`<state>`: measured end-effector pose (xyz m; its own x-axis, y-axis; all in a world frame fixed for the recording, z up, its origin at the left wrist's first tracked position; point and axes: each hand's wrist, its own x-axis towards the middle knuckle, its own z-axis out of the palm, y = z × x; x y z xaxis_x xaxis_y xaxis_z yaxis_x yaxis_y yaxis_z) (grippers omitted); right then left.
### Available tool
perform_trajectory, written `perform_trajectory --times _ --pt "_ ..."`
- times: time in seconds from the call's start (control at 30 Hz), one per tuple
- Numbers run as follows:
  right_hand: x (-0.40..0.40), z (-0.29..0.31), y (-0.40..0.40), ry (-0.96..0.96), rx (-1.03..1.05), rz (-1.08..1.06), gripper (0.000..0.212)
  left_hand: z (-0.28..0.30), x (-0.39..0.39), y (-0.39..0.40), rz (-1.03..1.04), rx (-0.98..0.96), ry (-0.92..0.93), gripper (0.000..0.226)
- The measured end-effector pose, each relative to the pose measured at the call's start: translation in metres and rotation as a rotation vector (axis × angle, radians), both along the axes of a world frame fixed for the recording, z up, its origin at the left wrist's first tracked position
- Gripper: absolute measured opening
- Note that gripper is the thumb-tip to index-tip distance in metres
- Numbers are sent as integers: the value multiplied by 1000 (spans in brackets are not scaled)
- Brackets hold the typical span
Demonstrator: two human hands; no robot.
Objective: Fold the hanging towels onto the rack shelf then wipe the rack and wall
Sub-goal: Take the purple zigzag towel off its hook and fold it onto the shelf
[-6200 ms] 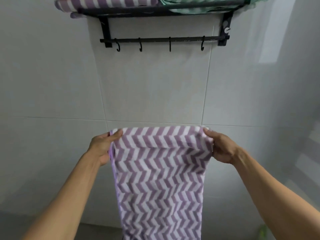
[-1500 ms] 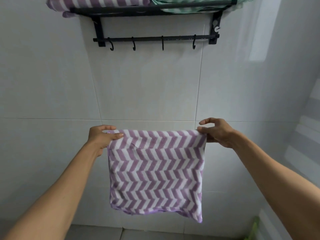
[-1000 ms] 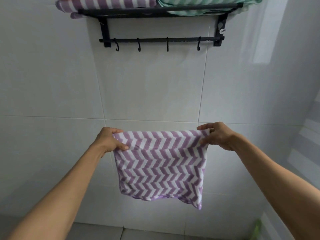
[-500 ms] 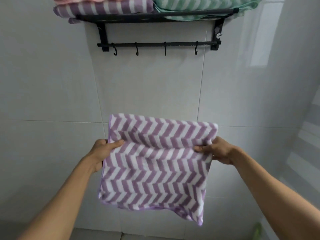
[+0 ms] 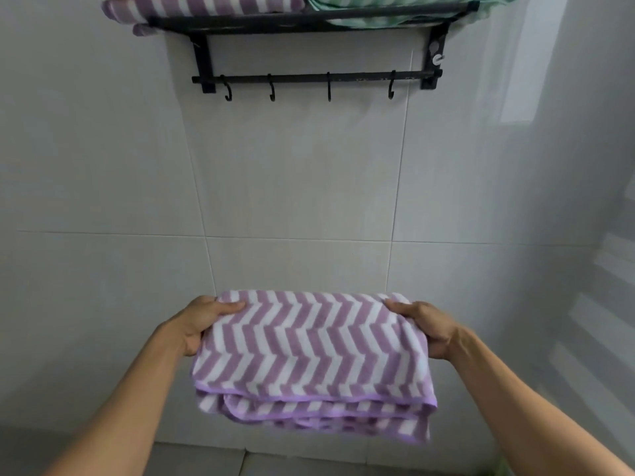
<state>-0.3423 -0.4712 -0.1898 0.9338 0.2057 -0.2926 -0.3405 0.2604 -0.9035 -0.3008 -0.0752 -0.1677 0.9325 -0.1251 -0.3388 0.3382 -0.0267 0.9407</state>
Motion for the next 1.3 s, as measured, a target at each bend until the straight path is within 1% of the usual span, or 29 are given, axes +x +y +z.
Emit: perform_trajectory --times 0.1,0.13,0.17,0.2,0.23,0.27,0.3,0.33,0.37,0.43,0.47,0.53,0.6,0.63,0.67,0.7,0.73,0.77,0.8,0.83,0.9,0.97,1.0,1.07,1.17,1.3 --pt "-1 -11 -4 14 53 -25 49 -10 -2 -1 26 -4 2 51" --pt "-1 -15 -5 26 50 -26 52 -11 -5 -1 3 -8 8 52" --pt "-2 -16 -5 46 37 -14 55 -13 -3 0 -34 -16 -2 58" --pt "-2 -11 -3 48 13 13 54 -9 -5 0 -64 -16 -18 69" --pt "0 -3 -1 21 -19 31 49 -6 -2 1 -92 -23 -50 82" --pt "4 12 -2 -42 -69 21 42 6 0 1 -105 -43 -107 95" --pt "8 32 -2 -142 -121 -13 34 20 4 2 -97 -75 -206 100" --pt "13 60 -2 -267 -155 -72 29 41 9 4 -34 -110 -339 95" --pt "17 87 -3 -401 -154 -129 28 61 13 8 39 -142 -473 83" --pt "22 139 -5 -636 -140 -234 30 109 20 14 152 -189 -693 69" --pt "20 158 -6 -714 -152 -274 28 129 17 14 171 -195 -764 66" --pt "20 176 -5 -796 -191 -320 22 148 21 17 241 -135 -811 59" --pt "21 177 -3 -783 -215 -325 13 154 24 18 330 -49 -781 39" --pt "19 175 -1 -746 -215 -330 14 157 25 18 343 -46 -768 25" --pt "18 172 1 -728 -234 -337 14 158 22 16 331 -81 -743 16" --pt "17 170 2 -736 -283 -365 15 160 18 12 313 -130 -700 18" --pt "17 167 4 -747 -334 -399 19 160 17 9 309 -166 -644 29" --pt "18 164 3 -738 -356 -416 22 158 15 7 334 -161 -589 38" --pt "20 161 2 -719 -363 -415 22 155 13 4 340 -128 -541 43" --pt "20 158 2 -692 -377 -401 21 151 12 7 326 -61 -508 40" --pt "19 156 1 -633 -438 -352 22 142 10 9 224 49 -458 27" --pt "16 155 0 -604 -501 -339 18 132 9 11 192 90 -409 24" --pt "15 153 0 -582 -515 -344 17 127 11 11 203 75 -383 25" --pt "14 150 0 -549 -496 -357 16 121 11 7 249 65 -357 25" --pt "14 143 -5 -501 -397 -356 16 117 9 7 287 105 -354 16" --pt "20 118 -13 -386 -320 -320 21 108 5 5 282 155 -309 29"
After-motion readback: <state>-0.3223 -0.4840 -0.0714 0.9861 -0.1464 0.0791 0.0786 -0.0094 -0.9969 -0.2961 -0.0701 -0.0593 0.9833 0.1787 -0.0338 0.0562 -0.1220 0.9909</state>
